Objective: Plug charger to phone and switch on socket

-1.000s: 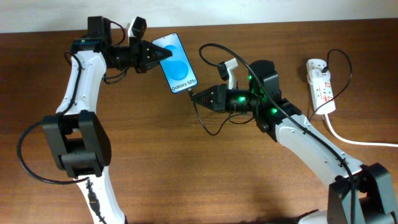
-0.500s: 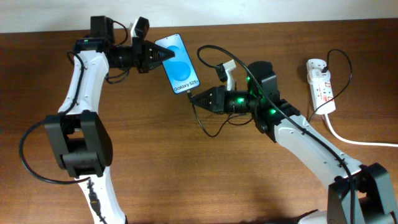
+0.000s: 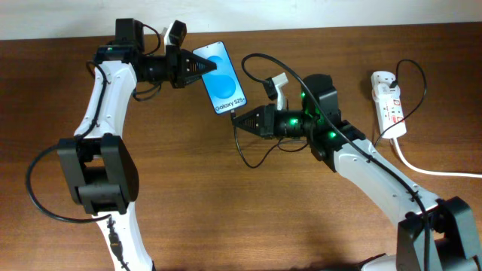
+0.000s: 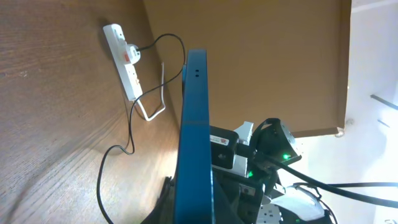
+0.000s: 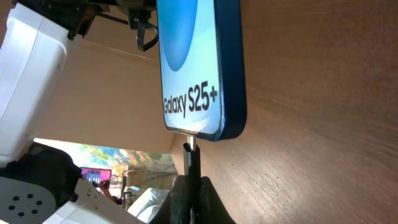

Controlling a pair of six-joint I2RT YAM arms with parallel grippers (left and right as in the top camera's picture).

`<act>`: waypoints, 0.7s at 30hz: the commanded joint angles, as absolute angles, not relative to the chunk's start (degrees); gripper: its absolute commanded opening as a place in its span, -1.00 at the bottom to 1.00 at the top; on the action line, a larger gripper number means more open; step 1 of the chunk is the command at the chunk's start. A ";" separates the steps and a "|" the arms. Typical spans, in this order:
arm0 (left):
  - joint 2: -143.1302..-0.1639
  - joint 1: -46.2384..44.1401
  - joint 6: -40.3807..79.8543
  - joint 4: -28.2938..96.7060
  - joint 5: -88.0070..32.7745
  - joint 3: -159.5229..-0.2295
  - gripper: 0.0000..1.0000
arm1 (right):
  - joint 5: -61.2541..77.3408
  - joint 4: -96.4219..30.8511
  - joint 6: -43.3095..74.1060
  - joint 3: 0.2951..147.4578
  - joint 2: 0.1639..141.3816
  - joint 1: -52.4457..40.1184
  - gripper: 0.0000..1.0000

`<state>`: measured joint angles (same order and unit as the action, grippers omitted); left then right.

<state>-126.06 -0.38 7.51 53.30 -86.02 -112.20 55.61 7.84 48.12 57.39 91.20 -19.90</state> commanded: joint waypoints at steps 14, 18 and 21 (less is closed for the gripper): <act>-125.67 -1.83 6.52 54.04 -88.14 -112.60 -1.00 | 50.33 12.51 50.02 58.06 91.46 -15.33 -0.92; -125.67 -1.83 6.52 54.04 -88.14 -112.60 -1.00 | 50.35 12.51 50.00 58.06 91.46 -14.44 -0.92; -125.67 -1.83 6.52 54.04 -88.14 -112.60 -1.00 | 50.35 12.51 50.02 58.06 91.46 -14.44 -0.92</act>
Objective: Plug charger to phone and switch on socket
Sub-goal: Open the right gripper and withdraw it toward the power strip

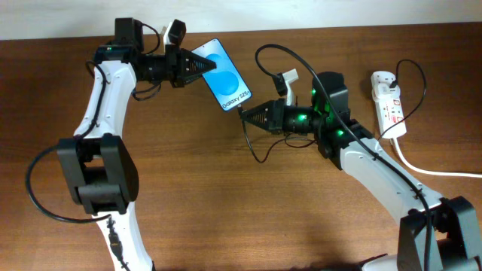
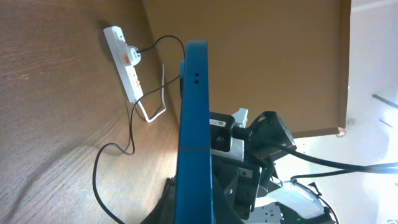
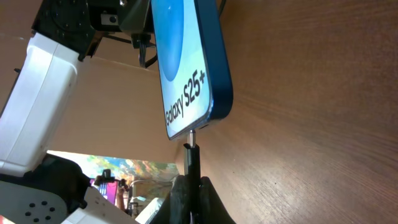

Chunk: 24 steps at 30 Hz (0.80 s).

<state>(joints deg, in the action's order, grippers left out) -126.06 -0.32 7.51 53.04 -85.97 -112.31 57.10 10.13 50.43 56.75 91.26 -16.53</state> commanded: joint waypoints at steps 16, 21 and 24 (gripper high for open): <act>-125.67 -1.83 6.52 54.04 -88.31 -112.60 -1.00 | 53.56 12.45 49.82 58.06 91.46 -12.27 -0.92; -125.67 -1.83 6.52 54.04 -88.31 -112.60 -1.00 | 53.34 12.51 49.82 58.06 91.46 -12.25 -0.92; -125.67 -1.83 6.52 54.06 -88.33 -112.60 -1.00 | 53.30 12.49 49.82 58.06 91.46 -12.53 -0.92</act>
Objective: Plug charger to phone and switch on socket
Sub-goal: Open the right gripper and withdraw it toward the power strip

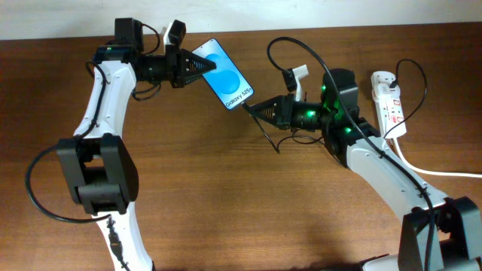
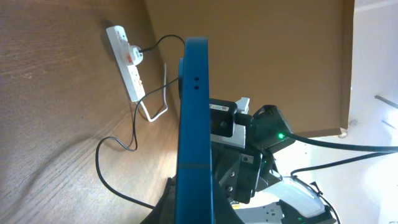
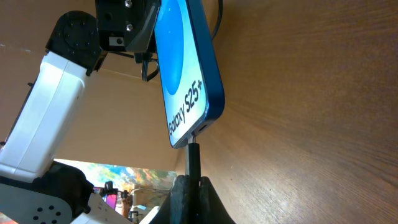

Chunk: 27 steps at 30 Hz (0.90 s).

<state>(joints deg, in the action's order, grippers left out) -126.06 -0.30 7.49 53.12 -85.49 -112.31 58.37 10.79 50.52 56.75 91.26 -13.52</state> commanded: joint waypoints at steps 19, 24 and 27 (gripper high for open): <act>-125.67 -3.70 9.13 55.44 -90.19 -112.60 -1.00 | 47.79 13.23 50.09 58.06 91.46 -14.94 -0.92; -125.67 -3.77 9.39 56.29 -90.19 -112.60 -1.00 | 47.11 14.39 50.50 58.06 91.46 -15.00 -0.92; -125.67 -4.34 9.58 57.23 -90.19 -112.60 -1.00 | 46.26 14.76 51.55 58.06 91.46 -15.05 -0.92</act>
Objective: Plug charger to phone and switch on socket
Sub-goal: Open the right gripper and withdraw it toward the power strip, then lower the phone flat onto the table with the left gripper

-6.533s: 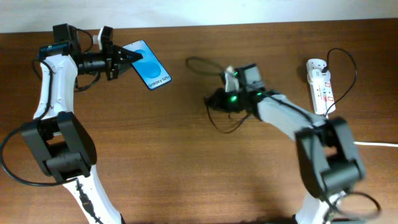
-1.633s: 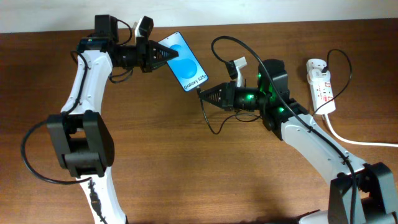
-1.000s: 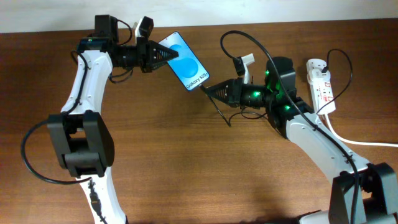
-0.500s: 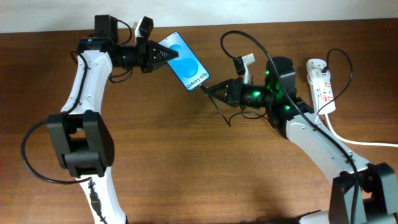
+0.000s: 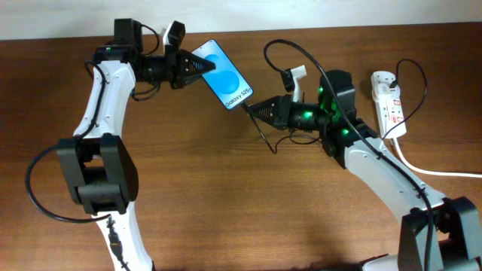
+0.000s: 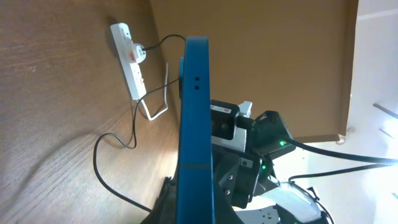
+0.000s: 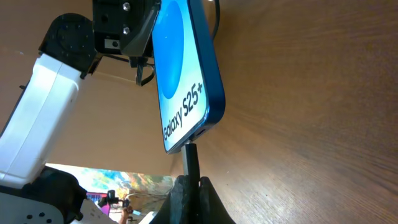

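Observation:
My left gripper (image 5: 183,69) is shut on the top end of a blue phone (image 5: 223,74), holding it tilted above the table; the screen reads Galaxy S25+ (image 7: 183,102). In the left wrist view the phone (image 6: 195,118) shows edge-on. My right gripper (image 5: 254,109) is shut on the black charger plug (image 7: 189,158), whose tip touches the phone's bottom edge at the port. Its black cable (image 5: 265,135) hangs down to the table. The white socket strip (image 5: 388,102) lies at the right.
A black cable loops from my right arm over to the adapter in the socket strip. The strip's white lead (image 5: 433,170) runs off the right edge. The brown wooden table (image 5: 226,203) lies under both arms.
My right gripper has edged slightly left toward the phone, and the plug tip sits a little closer against the phone's bottom edge. The left gripper holds the phone as before.
The left gripper held the phone tilted in the air throughout. The right gripper, shut on the plug, stood under the phone's bottom edge lower and further left; it then shifted right and up with the phone's end, and now the plug tip meets the port.

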Controlling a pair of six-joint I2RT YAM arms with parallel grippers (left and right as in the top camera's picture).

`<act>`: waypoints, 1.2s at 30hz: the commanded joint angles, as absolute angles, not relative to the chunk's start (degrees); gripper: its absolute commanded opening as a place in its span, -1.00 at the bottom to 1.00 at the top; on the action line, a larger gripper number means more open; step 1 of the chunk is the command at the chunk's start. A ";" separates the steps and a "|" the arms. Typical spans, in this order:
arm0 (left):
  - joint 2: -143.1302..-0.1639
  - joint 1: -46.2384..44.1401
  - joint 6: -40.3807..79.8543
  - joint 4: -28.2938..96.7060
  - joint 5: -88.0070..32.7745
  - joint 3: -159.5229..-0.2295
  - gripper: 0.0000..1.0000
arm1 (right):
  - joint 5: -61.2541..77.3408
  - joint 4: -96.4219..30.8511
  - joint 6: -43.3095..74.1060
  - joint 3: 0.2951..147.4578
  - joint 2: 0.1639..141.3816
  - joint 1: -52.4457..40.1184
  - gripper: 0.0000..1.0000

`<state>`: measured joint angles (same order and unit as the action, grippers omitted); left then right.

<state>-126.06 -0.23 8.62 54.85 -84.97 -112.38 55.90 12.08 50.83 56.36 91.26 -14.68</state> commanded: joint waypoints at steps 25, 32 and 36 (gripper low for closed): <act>-125.67 -1.23 9.06 58.00 -64.97 -112.55 -1.00 | 51.81 0.56 39.16 58.06 91.46 -10.41 -0.02; -125.69 -3.79 -3.27 68.53 -53.69 -112.53 -1.00 | 45.36 -10.41 33.15 58.06 91.46 -8.97 0.16; -125.69 -7.11 -10.41 72.10 -51.18 -111.28 -1.00 | 44.18 -12.91 31.70 58.06 91.46 -8.97 0.18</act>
